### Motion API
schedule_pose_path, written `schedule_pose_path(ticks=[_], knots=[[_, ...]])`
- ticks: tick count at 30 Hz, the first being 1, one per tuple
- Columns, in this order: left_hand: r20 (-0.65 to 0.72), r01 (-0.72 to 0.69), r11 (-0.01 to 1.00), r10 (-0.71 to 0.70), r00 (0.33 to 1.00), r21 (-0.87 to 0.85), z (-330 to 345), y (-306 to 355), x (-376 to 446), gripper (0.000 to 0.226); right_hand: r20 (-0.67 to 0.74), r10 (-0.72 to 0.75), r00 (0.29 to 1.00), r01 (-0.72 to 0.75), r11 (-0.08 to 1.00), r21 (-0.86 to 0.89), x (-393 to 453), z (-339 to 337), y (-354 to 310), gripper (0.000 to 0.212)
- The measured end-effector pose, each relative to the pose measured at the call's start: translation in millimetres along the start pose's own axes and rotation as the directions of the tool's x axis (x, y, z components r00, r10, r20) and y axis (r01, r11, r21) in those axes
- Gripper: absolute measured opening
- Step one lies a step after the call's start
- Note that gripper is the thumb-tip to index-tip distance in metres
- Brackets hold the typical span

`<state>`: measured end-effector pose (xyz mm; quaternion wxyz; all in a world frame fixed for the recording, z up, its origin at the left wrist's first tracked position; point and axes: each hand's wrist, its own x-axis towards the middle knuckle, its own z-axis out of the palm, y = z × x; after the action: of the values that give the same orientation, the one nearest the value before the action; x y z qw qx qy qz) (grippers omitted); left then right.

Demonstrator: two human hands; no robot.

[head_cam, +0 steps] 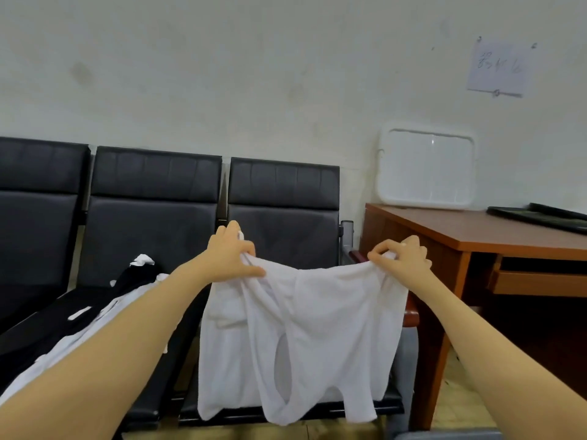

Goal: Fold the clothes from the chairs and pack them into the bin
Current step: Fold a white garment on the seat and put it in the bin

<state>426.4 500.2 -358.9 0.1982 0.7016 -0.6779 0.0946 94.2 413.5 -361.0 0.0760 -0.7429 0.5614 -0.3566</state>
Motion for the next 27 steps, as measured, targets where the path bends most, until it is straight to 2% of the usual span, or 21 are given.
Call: schedule_pose_path(ticks=[2,5,7,10,12,15,17,22,25,26,27], knots=[[-0.056,0.003,0.991,0.005,0.998,0.135,9.7,-5.8,1.8,0.025,0.025,-0.01,1.0,0.013,0.994,-0.109,-3.6,5.2,3.9,0.016],[-0.142,0.118,0.993,-0.113,0.983,0.027,21.0,-8.6,2.5,0.026,0.019,0.007,1.0,-0.004,0.987,-0.162,-6.0,11.7,7.7,0.016],[-0.067,0.149,0.987,-0.153,0.986,-0.053,27.7,-11.0,1.1,0.027,-0.012,0.02,1.0,-0.021,0.987,-0.157,-5.6,15.1,11.1,0.015],[0.094,0.107,0.98,-0.092,0.991,-0.169,32.7,-19.3,-5.4,0.025,-0.068,0.031,0.997,-0.043,0.981,-0.189,-3.9,20.8,18.1,0.022],[0.12,0.1,0.964,-0.072,0.99,-0.245,34.4,-22.8,-9.8,0.019,-0.089,0.027,0.996,-0.046,0.974,-0.22,-4.1,24.3,22.8,0.025],[0.046,0.112,0.916,-0.102,0.994,-0.384,39.9,-22.7,-12.7,0.012,-0.097,0.005,0.995,-0.03,0.966,-0.256,-7.0,26.7,28.4,0.028],[-0.029,0.138,0.912,-0.161,0.986,-0.387,45.0,-21.7,-11.5,0.019,-0.102,-0.002,0.995,-0.025,0.964,-0.265,-10.4,27.0,30.2,0.027],[-0.212,0.219,0.882,-0.328,0.92,-0.417,60.2,-21.2,-7.4,0.014,-0.11,-0.045,0.993,0.013,0.961,-0.277,-15.1,33.2,33.3,0.021],[-0.228,0.23,0.852,-0.368,0.901,-0.47,63.4,-20.9,-12.5,0.016,-0.127,-0.046,0.991,0.01,0.962,-0.274,-16.1,38.3,35.4,0.023],[-0.215,0.254,0.819,-0.409,0.887,-0.514,69.2,-22.6,-12.9,0.016,-0.116,-0.049,0.992,0.013,0.957,-0.291,-16.5,40.2,35.7,0.023],[-0.15,0.291,0.731,-0.472,0.869,-0.617,70.3,-20.2,-16.3,0.015,-0.099,-0.054,0.994,0.02,0.949,-0.313,-16.9,42.1,36.0,0.021]])
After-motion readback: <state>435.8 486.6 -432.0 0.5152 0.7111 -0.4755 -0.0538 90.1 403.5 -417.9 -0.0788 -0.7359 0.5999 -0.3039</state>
